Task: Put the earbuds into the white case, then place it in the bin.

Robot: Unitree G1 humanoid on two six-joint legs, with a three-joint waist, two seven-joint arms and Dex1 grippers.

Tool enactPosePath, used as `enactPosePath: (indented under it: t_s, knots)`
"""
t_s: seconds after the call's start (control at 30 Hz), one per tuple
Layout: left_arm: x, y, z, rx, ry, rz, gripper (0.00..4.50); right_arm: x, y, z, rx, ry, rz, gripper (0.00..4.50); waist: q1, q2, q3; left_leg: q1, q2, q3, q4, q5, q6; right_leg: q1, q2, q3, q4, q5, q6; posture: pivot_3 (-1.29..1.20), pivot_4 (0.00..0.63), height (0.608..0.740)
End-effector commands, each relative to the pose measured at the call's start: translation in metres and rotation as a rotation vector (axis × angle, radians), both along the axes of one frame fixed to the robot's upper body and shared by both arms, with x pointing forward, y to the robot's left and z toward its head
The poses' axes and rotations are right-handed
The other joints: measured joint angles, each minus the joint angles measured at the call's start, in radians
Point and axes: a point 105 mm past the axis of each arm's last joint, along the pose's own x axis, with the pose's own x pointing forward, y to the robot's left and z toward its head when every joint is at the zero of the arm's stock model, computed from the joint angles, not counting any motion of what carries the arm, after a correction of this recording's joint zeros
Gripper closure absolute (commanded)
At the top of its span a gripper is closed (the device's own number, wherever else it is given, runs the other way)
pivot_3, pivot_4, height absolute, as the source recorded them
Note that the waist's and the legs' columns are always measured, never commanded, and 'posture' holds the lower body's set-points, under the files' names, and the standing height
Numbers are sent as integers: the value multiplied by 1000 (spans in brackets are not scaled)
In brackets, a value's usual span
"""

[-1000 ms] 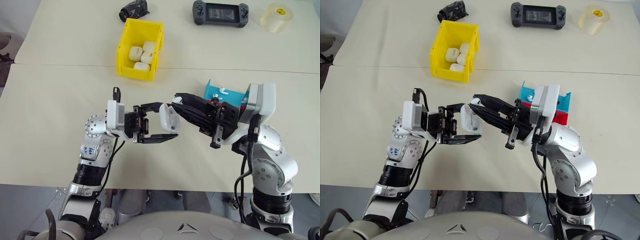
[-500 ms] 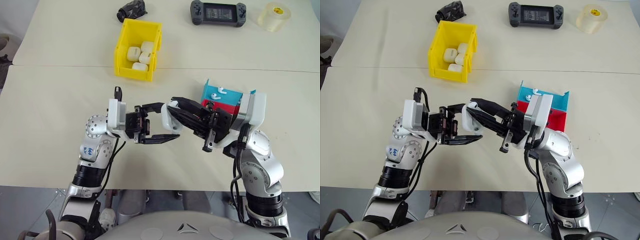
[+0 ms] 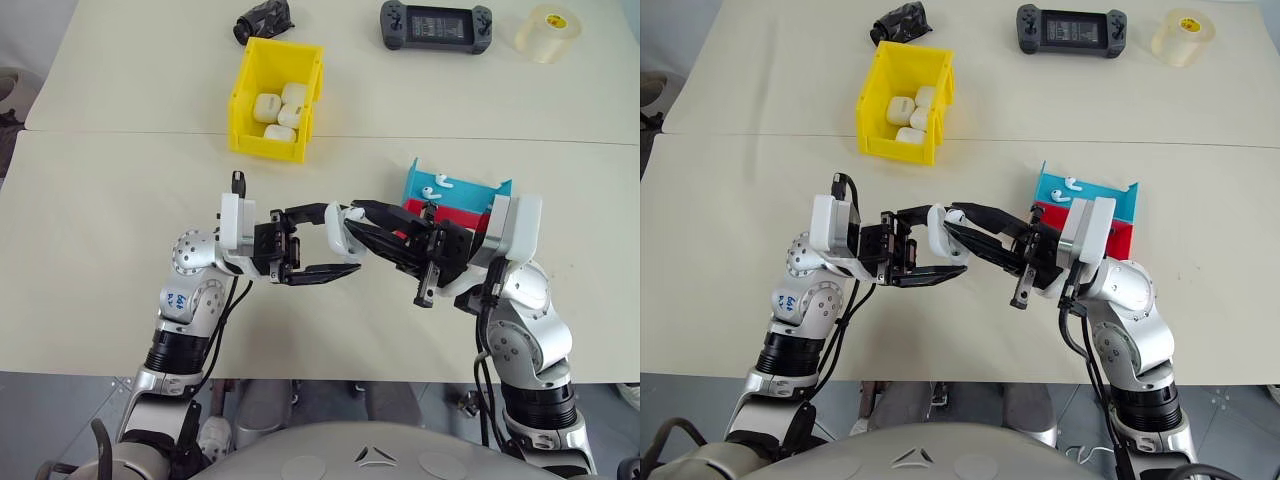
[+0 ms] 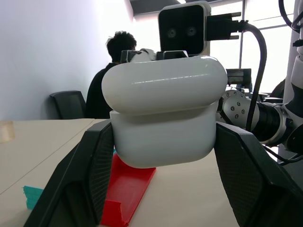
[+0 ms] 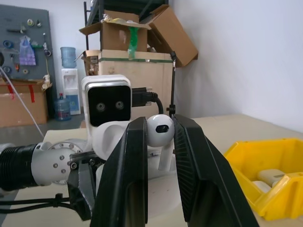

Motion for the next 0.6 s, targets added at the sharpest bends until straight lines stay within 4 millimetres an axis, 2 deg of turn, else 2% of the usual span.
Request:
enactPosePath:
  t_s: [0.03,0.6]
  knots:
    - [-5,1,27,-76,-106,7,1644,-1,2,-13,-64,15,14,4081,0,0,0,0,0,0,0,0,0,0,0,0,0,0,0,0,150,740]
    - [-1,2,29,-86,-111,32,1644,-8,-5,-8,-130,-87,10,4081,1,0,0,0,0,0,0,0,0,0,0,0,0,0,0,0,150,740]
